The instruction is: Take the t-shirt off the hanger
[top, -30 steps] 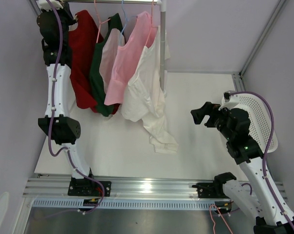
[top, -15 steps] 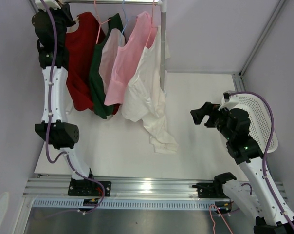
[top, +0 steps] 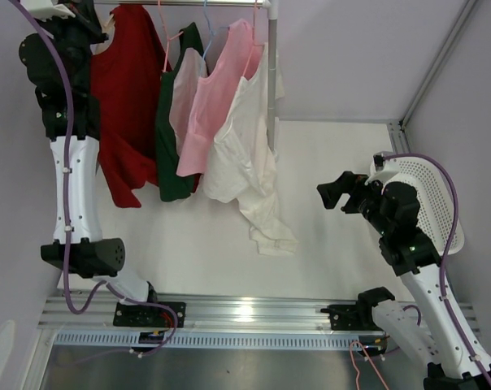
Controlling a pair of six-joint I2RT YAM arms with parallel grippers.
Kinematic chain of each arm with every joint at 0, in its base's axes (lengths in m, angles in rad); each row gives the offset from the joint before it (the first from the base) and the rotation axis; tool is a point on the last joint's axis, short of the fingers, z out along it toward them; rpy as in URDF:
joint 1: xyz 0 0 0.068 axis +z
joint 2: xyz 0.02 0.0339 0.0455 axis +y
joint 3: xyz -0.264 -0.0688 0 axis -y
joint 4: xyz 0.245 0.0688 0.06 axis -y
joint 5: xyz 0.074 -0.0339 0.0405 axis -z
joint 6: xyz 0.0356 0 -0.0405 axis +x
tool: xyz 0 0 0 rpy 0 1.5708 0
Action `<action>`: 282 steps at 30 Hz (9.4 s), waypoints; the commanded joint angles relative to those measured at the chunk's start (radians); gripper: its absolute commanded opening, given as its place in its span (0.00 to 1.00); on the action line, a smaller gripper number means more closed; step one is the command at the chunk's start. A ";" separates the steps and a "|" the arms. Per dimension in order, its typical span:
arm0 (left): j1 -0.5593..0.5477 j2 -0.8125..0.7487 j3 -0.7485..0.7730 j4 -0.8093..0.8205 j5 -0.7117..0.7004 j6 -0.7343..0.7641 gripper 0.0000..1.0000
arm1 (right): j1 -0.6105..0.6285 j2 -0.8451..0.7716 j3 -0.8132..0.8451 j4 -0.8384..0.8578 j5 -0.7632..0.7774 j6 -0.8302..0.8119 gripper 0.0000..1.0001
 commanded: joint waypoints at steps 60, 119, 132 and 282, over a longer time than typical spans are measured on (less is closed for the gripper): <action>-0.469 -0.468 -0.777 0.382 -1.368 0.633 0.01 | 0.845 0.701 0.427 0.727 -0.168 -0.289 1.00; -0.544 -0.545 -0.515 -0.386 -0.980 0.124 0.01 | 0.918 0.568 0.213 0.384 0.155 -0.198 0.00; -0.541 -0.675 -0.460 -0.537 -0.570 0.087 0.01 | 0.656 0.695 0.272 0.236 0.080 -0.069 0.00; 0.039 0.034 -0.127 0.210 0.185 -0.046 0.01 | -0.228 0.446 0.801 0.040 0.085 -0.146 0.99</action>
